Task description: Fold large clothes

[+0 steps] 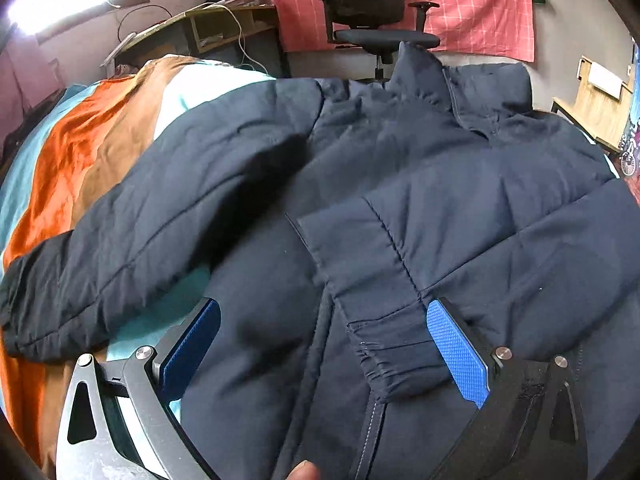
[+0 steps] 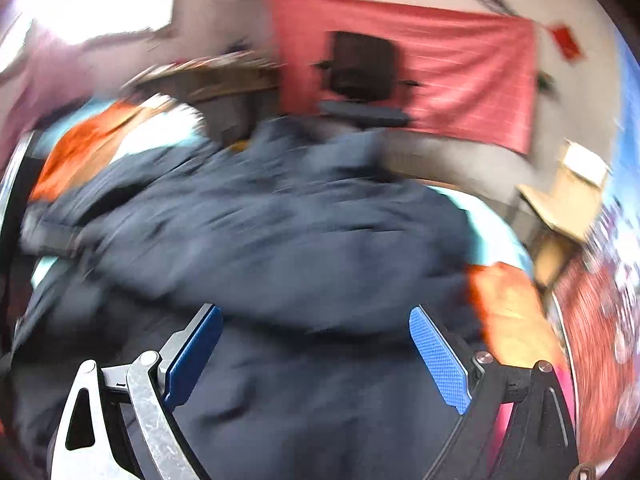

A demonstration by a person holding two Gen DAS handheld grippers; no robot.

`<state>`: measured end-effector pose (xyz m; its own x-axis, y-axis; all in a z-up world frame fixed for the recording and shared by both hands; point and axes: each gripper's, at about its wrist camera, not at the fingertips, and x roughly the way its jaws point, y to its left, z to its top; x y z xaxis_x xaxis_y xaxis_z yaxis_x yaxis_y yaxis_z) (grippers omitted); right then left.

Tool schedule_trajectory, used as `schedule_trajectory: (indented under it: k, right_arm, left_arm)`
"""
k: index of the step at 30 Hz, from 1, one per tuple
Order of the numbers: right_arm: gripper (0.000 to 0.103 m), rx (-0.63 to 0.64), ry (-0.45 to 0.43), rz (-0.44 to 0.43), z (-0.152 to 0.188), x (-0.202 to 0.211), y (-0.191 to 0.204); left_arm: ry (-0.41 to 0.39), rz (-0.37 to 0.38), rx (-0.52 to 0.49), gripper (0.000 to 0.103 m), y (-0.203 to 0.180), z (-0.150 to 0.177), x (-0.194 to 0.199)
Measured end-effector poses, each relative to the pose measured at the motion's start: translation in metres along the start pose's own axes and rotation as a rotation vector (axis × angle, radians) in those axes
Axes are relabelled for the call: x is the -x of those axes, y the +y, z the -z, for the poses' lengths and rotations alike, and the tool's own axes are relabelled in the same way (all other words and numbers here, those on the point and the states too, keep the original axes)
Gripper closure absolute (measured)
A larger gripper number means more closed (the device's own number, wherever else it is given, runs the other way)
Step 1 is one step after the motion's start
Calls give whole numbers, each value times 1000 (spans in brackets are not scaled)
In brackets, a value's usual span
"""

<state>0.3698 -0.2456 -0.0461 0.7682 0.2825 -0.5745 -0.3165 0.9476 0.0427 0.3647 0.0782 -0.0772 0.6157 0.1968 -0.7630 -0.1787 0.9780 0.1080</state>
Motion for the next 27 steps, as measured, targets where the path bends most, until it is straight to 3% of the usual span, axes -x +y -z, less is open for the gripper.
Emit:
schedule_trajectory:
  k: [5,7,8,10,21,23,26,27]
  right_arm:
    - [12,-275,54,56,-17,-43,-72]
    - [37,-328,101,53,-15,-65,-87]
    - [39,-339,136,58,-11,-75,-91]
    - [40,-336,200,59,4,-94,-93]
    - [37,-273,209,43,23,-115,-91]
    - [37,-272,203,47,24,-116,-91]
    - [32,-287,188,41,24,-112,-94]
    - [22,-311,200,44,24,-111,-98]
  left_arm:
    - [1,40,46,1,9,6,-10]
    - [-1,54,63,1,11,8,-11]
    - [-8,56,68,1,11,9,-12]
    - [-31,56,75,1,11,13,-12]
    - [-75,47,82,0,4,21,-21]
    - [-78,77,103,1,10,21,-19]
    - [-48,92,141,1,22,16,-10]
    - [-37,87,176,1,30,14,-2]
